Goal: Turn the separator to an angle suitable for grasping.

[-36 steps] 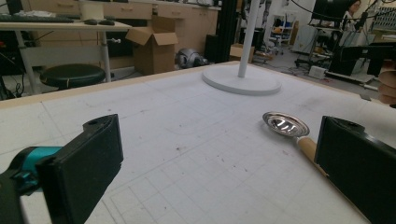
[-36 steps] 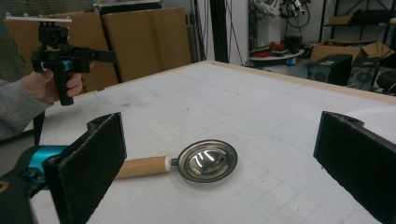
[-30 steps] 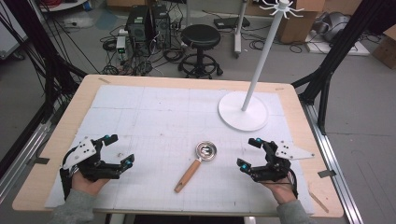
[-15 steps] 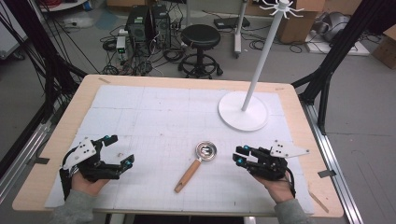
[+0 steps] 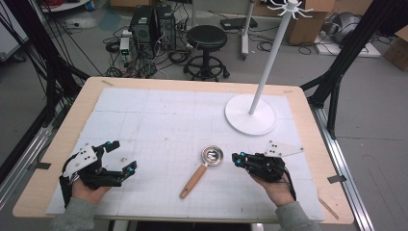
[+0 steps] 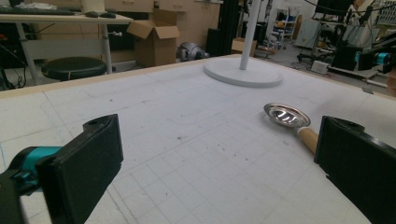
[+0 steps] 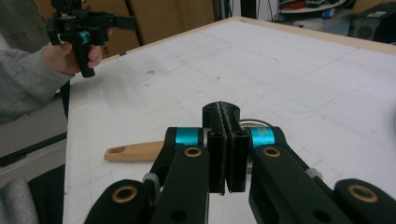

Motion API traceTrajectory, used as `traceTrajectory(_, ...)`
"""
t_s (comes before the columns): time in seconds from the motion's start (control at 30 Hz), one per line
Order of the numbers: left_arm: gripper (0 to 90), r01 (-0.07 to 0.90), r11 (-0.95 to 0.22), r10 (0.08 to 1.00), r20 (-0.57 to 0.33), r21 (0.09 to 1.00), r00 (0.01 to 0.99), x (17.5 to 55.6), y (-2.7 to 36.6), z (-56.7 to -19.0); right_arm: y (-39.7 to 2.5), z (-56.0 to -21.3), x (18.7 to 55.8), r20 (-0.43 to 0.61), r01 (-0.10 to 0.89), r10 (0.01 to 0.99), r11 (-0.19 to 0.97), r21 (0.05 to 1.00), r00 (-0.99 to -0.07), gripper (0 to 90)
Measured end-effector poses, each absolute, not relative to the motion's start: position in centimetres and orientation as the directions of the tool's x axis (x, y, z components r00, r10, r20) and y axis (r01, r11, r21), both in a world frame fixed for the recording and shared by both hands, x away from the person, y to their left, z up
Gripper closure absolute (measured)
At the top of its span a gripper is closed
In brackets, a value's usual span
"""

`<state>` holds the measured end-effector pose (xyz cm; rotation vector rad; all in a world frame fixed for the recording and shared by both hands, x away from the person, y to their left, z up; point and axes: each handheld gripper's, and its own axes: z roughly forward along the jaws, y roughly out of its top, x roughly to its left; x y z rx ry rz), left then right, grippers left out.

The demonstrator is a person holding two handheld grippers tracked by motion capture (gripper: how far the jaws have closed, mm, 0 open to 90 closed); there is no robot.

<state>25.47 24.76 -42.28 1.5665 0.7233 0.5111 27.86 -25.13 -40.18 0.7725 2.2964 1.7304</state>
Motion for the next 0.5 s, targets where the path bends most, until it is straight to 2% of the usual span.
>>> traceTrajectory(0.5,1.7,0.161,-0.031,0.709,-0.092,0.987,0.699,25.2,25.2,-42.5,-21.9,-40.4,29.4,0.153,0.336,0.485,0.315,0.887,-0.861,90.0)
